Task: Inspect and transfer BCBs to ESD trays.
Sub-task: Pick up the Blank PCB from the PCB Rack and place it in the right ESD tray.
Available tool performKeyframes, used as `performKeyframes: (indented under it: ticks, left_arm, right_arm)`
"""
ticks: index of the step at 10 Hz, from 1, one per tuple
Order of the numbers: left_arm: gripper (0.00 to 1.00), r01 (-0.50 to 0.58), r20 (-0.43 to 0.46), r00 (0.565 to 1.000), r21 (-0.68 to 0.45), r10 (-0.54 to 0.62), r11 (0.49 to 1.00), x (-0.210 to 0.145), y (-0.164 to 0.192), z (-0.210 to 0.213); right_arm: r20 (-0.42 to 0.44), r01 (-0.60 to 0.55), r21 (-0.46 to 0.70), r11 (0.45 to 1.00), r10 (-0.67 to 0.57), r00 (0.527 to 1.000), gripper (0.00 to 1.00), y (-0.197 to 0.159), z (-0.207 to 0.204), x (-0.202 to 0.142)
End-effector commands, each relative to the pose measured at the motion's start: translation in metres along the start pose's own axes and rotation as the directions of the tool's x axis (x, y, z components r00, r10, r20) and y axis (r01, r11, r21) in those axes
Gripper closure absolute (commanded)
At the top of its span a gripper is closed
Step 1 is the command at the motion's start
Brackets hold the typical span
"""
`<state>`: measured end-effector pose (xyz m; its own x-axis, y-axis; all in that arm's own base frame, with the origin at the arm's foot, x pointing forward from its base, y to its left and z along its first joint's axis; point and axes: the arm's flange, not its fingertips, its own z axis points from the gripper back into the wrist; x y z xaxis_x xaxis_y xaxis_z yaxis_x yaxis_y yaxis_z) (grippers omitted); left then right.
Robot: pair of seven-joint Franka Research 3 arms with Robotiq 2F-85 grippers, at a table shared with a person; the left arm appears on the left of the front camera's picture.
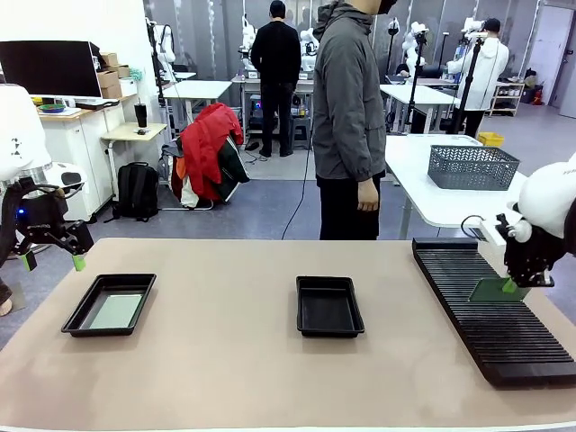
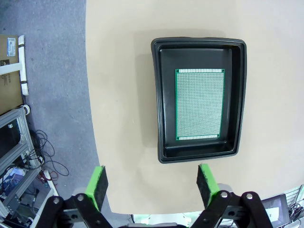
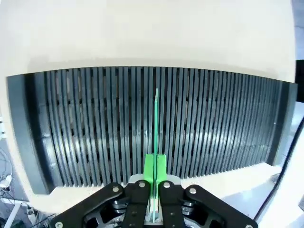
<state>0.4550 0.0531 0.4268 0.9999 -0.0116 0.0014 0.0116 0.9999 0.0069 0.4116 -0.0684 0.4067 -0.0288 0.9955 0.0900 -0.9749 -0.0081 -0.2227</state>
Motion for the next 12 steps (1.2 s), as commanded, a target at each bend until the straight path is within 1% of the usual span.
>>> performKeyframes:
  ticks: [1,3,5,7,9,12]
  left_arm:
    - [0.0,-0.002,0.0,1.0,0.0,0.002,1.0,0.0,0.0,0.0]
    - [0.0,-0.002,0.0,1.0,0.0,0.002,1.0,0.0,0.0,0.0]
    - [0.0,-0.002,0.0,1.0,0.0,0.002,1.0,0.0,0.0,0.0]
    - [0.0,-0.002,0.0,1.0,0.0,0.002,1.0,0.0,0.0,0.0]
    - [0.0,-0.002,0.0,1.0,0.0,0.002,1.0,0.0,0.0,0.0]
    - [0.0,-0.002,0.0,1.0,0.0,0.002,1.0,0.0,0.0,0.0]
  right_arm:
    - [-0.02,0.001,0.015,1.0,0.0,1.0,1.0,0.001,0.052,0.002]
    - [-0.053,-0.014,0.01,1.0,0.015,0.998,1.0,-0.001,0.102,0.009]
    - [-0.057,-0.017,0.031,0.999,0.018,0.998,1.0,-0.005,0.141,0.015]
    - [-0.049,-0.008,0.047,0.999,0.01,0.999,1.0,-0.01,0.17,0.017]
    - [-0.041,-0.012,0.042,0.999,0.014,0.999,1.0,-0.013,0.186,0.017]
    - [-0.032,-0.023,0.022,0.999,0.024,0.999,1.0,-0.009,0.189,0.015]
